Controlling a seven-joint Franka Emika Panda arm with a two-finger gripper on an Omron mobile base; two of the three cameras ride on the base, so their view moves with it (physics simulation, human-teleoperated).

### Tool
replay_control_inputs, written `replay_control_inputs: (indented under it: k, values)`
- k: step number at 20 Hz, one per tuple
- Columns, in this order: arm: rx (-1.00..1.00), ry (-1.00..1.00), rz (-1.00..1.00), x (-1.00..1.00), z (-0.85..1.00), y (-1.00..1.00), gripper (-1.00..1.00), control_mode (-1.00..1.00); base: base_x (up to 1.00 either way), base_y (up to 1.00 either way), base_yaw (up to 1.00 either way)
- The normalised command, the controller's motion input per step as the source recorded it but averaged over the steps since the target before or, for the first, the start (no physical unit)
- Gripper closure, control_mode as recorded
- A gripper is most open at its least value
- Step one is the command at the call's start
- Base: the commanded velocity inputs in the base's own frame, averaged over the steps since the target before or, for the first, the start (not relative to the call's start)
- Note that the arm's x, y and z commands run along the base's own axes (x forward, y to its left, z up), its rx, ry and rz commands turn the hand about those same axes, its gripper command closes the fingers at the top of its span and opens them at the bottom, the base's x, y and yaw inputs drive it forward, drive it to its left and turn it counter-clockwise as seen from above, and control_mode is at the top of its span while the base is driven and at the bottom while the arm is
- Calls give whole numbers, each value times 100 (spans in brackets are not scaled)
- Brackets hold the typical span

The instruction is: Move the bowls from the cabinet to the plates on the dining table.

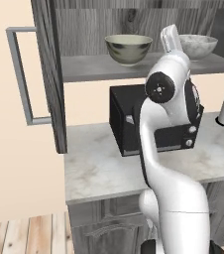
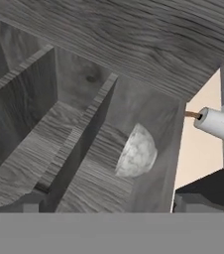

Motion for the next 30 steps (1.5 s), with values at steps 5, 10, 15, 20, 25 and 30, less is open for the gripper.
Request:
replay_control_inputs:
  k: [5,10,15,20,25,30]
  values:
    - [9,1,-6,32,-5,-12,-100,-100,0,0,0]
    - [8,0,-6,28,-12,-12,-100,-100,0,0,0]
    - [7,-2,-6,29,-7,-12,-100,-100,0,0,0]
    - [6,-2,-5,30,-1,-14,-100,-100,0,0,0]
    - [5,-1,-2,30,0,-16,-100,-100,0,0,0]
    - [6,-1,-1,28,0,-18,-100,-100,0,0,0]
